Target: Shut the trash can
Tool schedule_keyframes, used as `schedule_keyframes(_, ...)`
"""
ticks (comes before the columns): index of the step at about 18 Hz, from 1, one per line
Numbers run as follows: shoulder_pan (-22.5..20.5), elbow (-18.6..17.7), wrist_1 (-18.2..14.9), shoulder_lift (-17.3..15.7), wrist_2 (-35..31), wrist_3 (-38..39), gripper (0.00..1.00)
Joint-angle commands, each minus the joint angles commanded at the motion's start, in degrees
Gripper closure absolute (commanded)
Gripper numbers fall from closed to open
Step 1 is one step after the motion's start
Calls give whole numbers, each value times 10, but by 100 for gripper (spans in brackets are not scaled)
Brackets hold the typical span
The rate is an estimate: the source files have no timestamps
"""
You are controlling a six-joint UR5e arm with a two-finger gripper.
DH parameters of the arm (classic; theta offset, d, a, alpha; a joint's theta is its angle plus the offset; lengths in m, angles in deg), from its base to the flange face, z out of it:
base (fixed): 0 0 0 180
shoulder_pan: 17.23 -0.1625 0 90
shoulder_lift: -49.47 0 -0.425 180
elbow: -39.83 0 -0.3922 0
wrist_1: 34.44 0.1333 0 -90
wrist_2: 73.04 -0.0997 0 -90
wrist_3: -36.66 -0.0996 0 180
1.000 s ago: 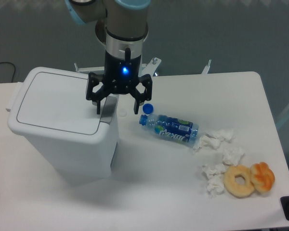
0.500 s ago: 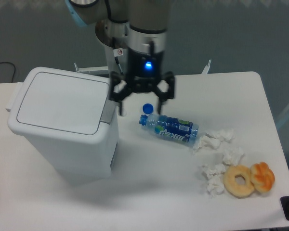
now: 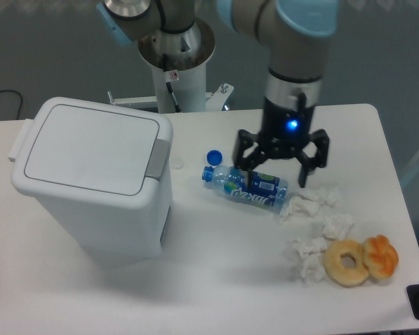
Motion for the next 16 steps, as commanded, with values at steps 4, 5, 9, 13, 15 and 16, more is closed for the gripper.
schedule_keyframes(4,-10,8,-4,45,-52,-130,0)
schedule_keyframes(5,-11,8,-4,56,-78,-156,0)
schedule_keyframes(9,-34,31,-10,90,-97,-247,0)
schedule_keyframes(13,-41,47,-4,116,-129,-292,0)
schedule_keyframes(15,-40,55,-4,125,-140,-293,0)
schedule_keyframes(16,-40,56,-4,126,-141,-293,0)
